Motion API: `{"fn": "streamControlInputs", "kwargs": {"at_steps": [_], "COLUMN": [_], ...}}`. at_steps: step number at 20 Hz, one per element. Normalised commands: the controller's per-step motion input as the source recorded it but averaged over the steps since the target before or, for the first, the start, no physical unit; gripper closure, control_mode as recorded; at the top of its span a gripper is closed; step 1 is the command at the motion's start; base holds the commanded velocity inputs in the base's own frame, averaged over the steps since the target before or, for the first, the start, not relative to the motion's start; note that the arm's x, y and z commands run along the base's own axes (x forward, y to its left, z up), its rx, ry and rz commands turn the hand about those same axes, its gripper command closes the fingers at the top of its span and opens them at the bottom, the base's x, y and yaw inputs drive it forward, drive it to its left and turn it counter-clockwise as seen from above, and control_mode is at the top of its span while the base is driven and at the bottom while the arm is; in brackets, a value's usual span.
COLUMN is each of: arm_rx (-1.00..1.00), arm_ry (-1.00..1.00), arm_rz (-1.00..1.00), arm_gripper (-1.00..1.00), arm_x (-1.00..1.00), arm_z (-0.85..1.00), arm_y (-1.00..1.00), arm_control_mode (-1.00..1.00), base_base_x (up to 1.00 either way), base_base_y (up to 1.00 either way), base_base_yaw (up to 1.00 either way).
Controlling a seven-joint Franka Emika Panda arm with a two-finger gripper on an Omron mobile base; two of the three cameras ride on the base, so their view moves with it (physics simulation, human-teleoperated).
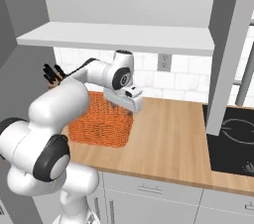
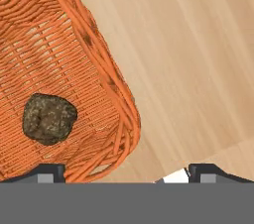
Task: Open the cabinet, pick up the bread from the cabinet and place it in the basket. Then move the basket to the dining counter.
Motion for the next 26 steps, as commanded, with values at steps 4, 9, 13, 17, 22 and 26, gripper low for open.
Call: {"fn": "streamControlInputs", "kwargs": {"at_steps": [4, 9, 13, 17, 22, 26], "arm_rx": [0.00, 0.00, 0.00, 0.00, 0.00, 0.00], "arm_ry": [0.05, -0.03, 0.00, 0.00, 0.00, 0.05], "arm_rz": [-0.19, -0.03, 0.02, -0.01, -0.07, -0.06], "arm_gripper": [-1.00, -1.00, -1.00, -1.00, -1.00, -1.00], "arm_x": [-0.41, -0.33, 0.39, 0.66, 0.27, -0.11], "arm_z": [-0.17, -0.12, -0.01, 0.00, -0.04, -0.16], "arm_y": [-0.16, 0.06, 0.08, 0.03, 0.00, 0.00], "arm_control_mode": [-1.00, -1.00, -1.00, -1.00, -1.00, -1.00], "base_base_x": [0.00, 0.00, 0.00, 0.00, 0.00, 0.00], "base_base_y": [0.00, 0.00, 0.00, 0.00, 0.00, 0.00], "base_base_yaw": [0.00, 0.00, 0.00, 0.00, 0.00, 0.00]}}
